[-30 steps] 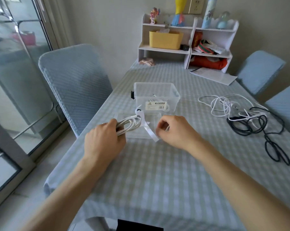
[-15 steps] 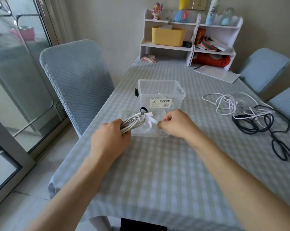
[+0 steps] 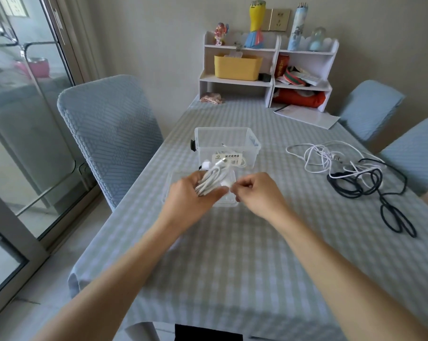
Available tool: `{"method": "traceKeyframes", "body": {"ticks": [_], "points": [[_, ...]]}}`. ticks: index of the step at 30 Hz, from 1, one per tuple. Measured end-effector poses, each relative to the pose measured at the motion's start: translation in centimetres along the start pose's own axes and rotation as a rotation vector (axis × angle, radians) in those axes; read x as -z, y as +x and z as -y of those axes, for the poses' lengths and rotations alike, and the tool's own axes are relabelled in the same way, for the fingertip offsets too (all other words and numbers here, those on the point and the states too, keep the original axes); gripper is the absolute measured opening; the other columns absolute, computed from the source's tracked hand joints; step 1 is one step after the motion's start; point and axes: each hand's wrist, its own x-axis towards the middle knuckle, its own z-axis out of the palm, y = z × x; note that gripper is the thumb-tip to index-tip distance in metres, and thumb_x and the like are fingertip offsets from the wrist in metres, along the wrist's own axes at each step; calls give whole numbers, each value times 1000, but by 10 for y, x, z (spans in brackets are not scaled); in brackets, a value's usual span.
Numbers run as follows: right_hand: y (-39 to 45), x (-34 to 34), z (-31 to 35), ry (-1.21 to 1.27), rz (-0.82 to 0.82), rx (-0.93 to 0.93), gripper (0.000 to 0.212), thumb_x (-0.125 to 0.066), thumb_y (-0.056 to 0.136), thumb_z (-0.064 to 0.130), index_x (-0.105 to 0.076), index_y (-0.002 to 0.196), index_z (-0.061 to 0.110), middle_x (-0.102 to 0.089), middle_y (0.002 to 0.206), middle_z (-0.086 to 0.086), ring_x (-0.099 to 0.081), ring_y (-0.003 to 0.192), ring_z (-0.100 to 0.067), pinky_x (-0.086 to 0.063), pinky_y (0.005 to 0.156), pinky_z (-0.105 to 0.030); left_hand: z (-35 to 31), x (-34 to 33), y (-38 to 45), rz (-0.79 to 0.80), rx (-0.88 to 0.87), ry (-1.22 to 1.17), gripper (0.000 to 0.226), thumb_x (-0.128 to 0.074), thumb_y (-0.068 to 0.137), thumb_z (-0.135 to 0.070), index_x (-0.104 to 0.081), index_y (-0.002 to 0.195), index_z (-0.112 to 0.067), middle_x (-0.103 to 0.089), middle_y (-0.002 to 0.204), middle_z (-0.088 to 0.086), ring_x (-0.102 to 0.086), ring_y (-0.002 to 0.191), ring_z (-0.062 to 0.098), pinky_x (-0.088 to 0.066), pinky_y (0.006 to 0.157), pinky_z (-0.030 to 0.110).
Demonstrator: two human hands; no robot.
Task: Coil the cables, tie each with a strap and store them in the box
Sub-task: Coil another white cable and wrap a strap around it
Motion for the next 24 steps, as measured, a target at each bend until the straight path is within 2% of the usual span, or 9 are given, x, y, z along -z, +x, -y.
{"method": "traceKeyframes", "body": {"ticks": [3,6,9,12,16,19,24], "points": [[-1,-4,-1,8,-2,10,28,-66,89,25,-72,65,14,-65,52,8,-51,41,-1,-38,46,-17,0,-6,5,-45,3,-32,14,-74,84,-26,-68,78,-15,-49,49,-9,-37,42,6,-29,42,19],[2,-2,-4,45,-12,-10,30,-66,89,25,-70,61,17,-62,48,13,-51,41,1,-37,47,-17,1,-6,6,-38,-2,-142,23,-69,88,-20,-61,70,-8,-37,50,-6,-30,46,11,-26,45,25],[7,1,-7,109,-18,-66,25,-65,87,23,-72,65,13,-65,51,13,-50,40,2,-38,49,-19,0,-3,2,42,-25,-193,13,-78,83,-20,-68,80,-13,-39,48,-11,-32,46,9,-27,45,21],[9,-1,-7,108,9,-87,23,-66,88,26,-75,70,14,-68,57,11,-51,41,4,-38,46,-16,0,-4,3,37,-15,-131,16,-80,81,-25,-72,91,-15,-38,43,-15,-30,40,4,-26,43,16],[10,-5,-8,101,40,-59,25,-67,90,29,-73,69,16,-66,53,13,-51,41,4,-34,44,-12,0,-7,11,-69,30,-163,9,-77,82,-25,-72,86,-18,-43,48,-11,-32,43,6,-28,43,19],[11,-4,-10,116,47,-46,25,-67,90,26,-74,70,13,-61,48,15,-49,39,3,-32,42,-11,2,-5,15,-132,80,-215,12,-76,83,-23,-69,87,-15,-48,55,-4,-35,45,9,-30,43,20],[12,-5,-15,120,61,-43,22,-67,89,28,-73,72,17,-68,57,12,-52,43,4,-35,45,-12,3,-1,19,-113,129,-206,24,-75,84,-23,-64,82,-1,-45,58,2,-36,52,14,-28,44,23]]}}
